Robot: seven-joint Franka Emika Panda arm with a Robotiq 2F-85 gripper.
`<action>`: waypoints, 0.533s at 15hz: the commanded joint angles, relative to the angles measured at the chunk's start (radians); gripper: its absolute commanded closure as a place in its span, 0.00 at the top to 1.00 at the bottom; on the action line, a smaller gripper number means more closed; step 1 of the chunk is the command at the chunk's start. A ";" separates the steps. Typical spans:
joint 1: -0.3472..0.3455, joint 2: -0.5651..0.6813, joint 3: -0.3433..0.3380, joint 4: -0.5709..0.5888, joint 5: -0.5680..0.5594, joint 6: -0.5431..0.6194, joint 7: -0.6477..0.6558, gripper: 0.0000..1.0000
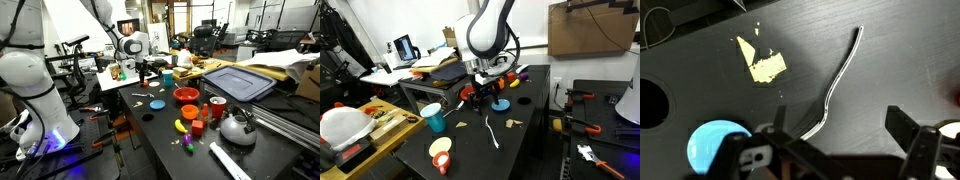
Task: Pick up the silver fork and put it on the table to the right of the blue plate
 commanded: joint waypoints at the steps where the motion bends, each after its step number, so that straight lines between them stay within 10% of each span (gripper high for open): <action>1: 0.016 0.018 -0.008 -0.007 0.025 0.033 0.039 1.00; 8: 0.030 0.105 -0.001 0.016 0.040 0.043 0.047 1.00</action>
